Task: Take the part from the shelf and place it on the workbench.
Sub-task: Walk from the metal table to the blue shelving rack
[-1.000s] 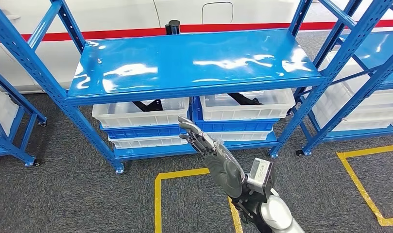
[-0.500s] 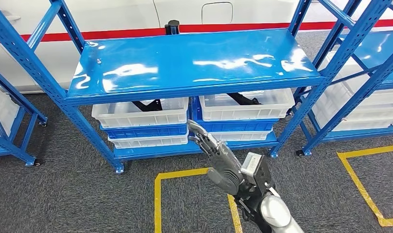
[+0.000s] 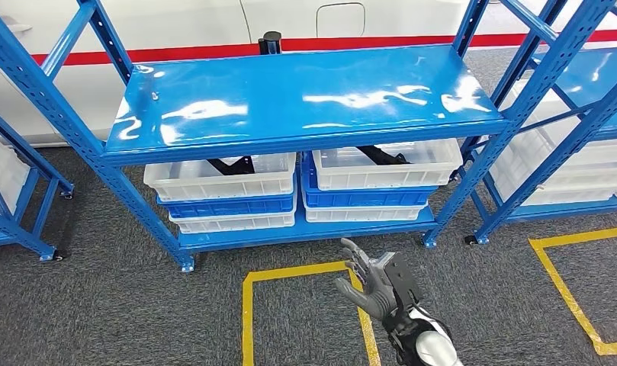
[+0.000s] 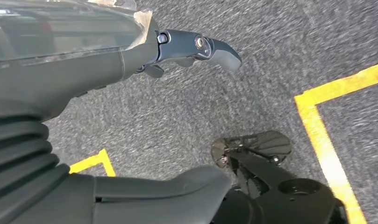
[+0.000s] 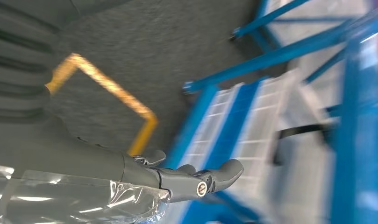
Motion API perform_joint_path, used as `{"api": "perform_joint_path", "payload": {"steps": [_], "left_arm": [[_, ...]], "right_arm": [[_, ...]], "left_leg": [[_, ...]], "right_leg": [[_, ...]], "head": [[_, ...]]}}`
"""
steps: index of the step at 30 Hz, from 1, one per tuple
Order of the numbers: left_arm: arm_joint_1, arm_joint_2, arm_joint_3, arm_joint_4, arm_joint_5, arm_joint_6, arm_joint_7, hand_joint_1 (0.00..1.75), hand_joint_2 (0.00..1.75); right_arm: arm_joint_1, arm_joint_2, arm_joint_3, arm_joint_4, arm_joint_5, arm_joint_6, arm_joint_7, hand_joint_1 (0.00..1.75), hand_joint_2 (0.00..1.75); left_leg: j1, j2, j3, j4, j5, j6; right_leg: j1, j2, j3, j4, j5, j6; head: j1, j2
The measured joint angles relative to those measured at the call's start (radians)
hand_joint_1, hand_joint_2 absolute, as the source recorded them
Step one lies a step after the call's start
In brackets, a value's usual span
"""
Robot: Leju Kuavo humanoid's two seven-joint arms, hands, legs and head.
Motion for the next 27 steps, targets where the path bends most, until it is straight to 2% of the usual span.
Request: {"api": "perform_joint_path", "payload": {"steps": [27], "left_arm": [[0.106,-0.013,0.404,-0.110,-0.353,-0.175,0.188,0.00,0.00]], "right_arm": [[0.224,0.077,-0.346,0.740,0.144,-0.100,0.130,0.00,0.00]], "left_leg": [[0.000,0.000,0.000,0.000,-0.005,0.003]], "right_leg": [[0.000,0.000,0.000,-0.001,-0.003,0.002]], "head": [[0.000,0.000]]}}
